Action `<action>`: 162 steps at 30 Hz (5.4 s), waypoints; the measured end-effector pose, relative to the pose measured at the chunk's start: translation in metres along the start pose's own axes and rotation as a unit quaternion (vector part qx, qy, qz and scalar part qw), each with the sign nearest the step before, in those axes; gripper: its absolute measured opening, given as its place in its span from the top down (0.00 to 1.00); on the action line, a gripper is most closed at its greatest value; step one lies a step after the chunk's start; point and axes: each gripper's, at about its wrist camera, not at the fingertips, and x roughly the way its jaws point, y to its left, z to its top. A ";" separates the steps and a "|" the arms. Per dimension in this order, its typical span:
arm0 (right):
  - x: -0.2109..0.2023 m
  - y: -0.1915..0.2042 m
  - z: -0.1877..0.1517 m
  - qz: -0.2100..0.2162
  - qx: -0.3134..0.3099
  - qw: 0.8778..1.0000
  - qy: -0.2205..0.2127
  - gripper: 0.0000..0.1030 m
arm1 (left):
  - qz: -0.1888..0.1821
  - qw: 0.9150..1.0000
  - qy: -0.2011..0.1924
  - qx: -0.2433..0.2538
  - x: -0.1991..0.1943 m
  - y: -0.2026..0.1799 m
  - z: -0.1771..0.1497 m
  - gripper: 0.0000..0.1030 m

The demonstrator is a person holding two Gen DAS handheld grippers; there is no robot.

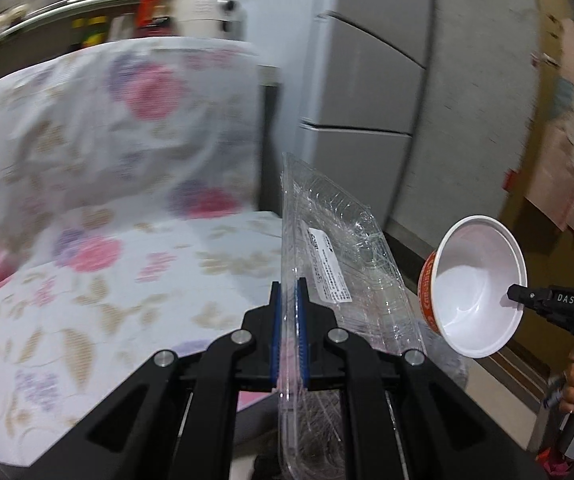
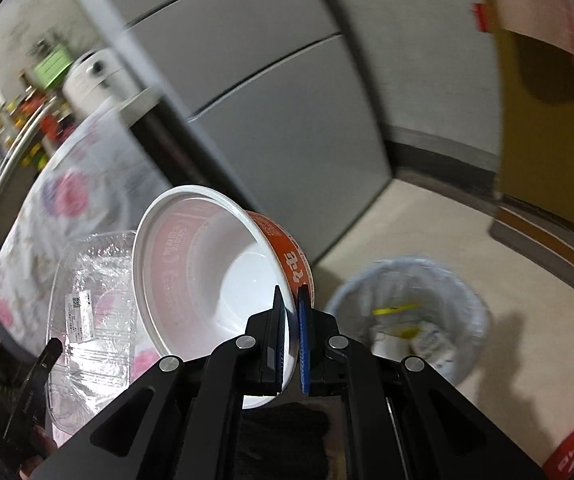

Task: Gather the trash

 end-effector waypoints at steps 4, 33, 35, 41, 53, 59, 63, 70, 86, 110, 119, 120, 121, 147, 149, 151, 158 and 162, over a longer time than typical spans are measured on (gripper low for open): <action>-0.001 -0.045 -0.005 -0.035 0.037 0.999 0.000 0.93 | -0.032 0.999 0.010 0.036 0.023 -0.041 -0.003 0.94; 0.078 -0.125 -0.020 -0.122 0.079 0.986 0.078 0.48 | -0.101 0.986 0.117 0.056 0.146 -0.098 -0.024 0.49; 0.066 -0.113 -0.019 -0.124 0.058 0.988 0.068 0.48 | -0.085 0.988 0.111 0.064 0.137 -0.093 -0.023 0.49; 0.035 -0.059 -0.015 -0.126 -0.030 0.991 0.044 0.44 | -0.064 0.991 0.100 0.067 0.108 -0.081 -0.018 0.48; -0.052 0.055 -0.030 -0.074 -0.169 0.983 0.014 0.15 | -0.015 0.997 0.065 0.032 0.000 -0.036 0.007 0.06; -0.094 0.100 -0.039 -0.035 -0.203 0.979 0.002 0.10 | 0.012 0.996 0.089 0.023 -0.053 -0.019 0.010 0.06; -0.124 0.126 -0.048 -0.009 -0.245 0.969 -0.022 0.09 | 0.029 0.995 0.093 0.014 -0.090 -0.006 0.009 0.06; -0.157 0.159 -0.058 0.011 -0.297 0.954 -0.039 0.09 | 0.073 0.993 0.089 0.010 -0.141 0.006 0.002 0.06; -0.156 0.153 -0.054 0.012 -0.280 0.959 -0.043 0.09 | 0.104 0.991 0.078 -0.013 -0.157 0.020 0.002 0.06; -0.155 0.151 -0.052 0.013 -0.281 0.959 -0.042 0.09 | 0.106 0.992 0.072 -0.016 -0.161 0.020 0.007 0.06; -0.155 0.151 -0.052 0.014 -0.281 0.959 -0.042 0.09 | 0.106 0.992 0.071 -0.016 -0.162 0.020 0.007 0.06; -0.155 0.151 -0.052 0.014 -0.280 0.959 -0.042 0.09 | 0.106 0.992 0.071 -0.016 -0.162 0.020 0.008 0.06; -0.155 0.151 -0.052 0.014 -0.280 0.959 -0.042 0.09 | 0.106 0.992 0.071 -0.016 -0.162 0.021 0.007 0.06; -0.154 0.150 -0.052 0.014 -0.280 0.959 -0.041 0.09 | 0.107 0.992 0.069 -0.019 -0.165 0.024 0.008 0.06; -0.155 0.151 -0.052 0.014 -0.280 0.959 -0.041 0.09 | 0.107 0.992 0.069 -0.019 -0.165 0.024 0.008 0.06; -0.155 0.151 -0.052 0.014 -0.280 0.959 -0.041 0.09 | 0.107 0.992 0.069 -0.018 -0.165 0.024 0.007 0.06; -0.155 0.150 -0.052 0.014 -0.280 0.959 -0.041 0.09 | 0.107 0.992 0.069 -0.019 -0.165 0.024 0.008 0.06; -0.154 0.150 -0.051 0.014 -0.280 0.959 -0.041 0.09 | 0.106 0.992 0.069 -0.019 -0.165 0.025 0.008 0.06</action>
